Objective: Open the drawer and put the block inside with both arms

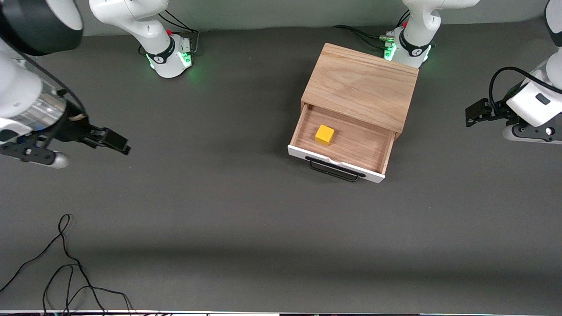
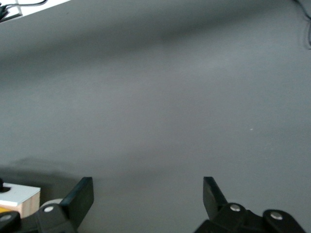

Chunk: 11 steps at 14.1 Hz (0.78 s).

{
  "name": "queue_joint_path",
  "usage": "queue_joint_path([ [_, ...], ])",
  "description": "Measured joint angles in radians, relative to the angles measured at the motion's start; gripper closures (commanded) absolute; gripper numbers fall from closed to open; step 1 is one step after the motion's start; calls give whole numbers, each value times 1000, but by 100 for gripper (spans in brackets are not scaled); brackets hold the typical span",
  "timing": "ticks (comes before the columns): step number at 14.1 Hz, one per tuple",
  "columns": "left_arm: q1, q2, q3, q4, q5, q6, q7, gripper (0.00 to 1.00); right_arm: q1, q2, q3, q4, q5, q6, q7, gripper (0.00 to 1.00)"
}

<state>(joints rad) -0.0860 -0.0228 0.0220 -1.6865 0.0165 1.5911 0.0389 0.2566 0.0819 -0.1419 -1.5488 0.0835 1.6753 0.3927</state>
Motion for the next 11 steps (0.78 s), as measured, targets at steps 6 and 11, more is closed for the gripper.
queue_joint_path([
  [6, 0, 0, 0, 1, 0, 0, 0, 0, 0, -11, -84, -57, -1, 20, -127, 0],
  [11, 0, 0, 0, 1, 0, -1, 0, 0, -79, 32, -73, -60, -1, 37, -242, 0],
])
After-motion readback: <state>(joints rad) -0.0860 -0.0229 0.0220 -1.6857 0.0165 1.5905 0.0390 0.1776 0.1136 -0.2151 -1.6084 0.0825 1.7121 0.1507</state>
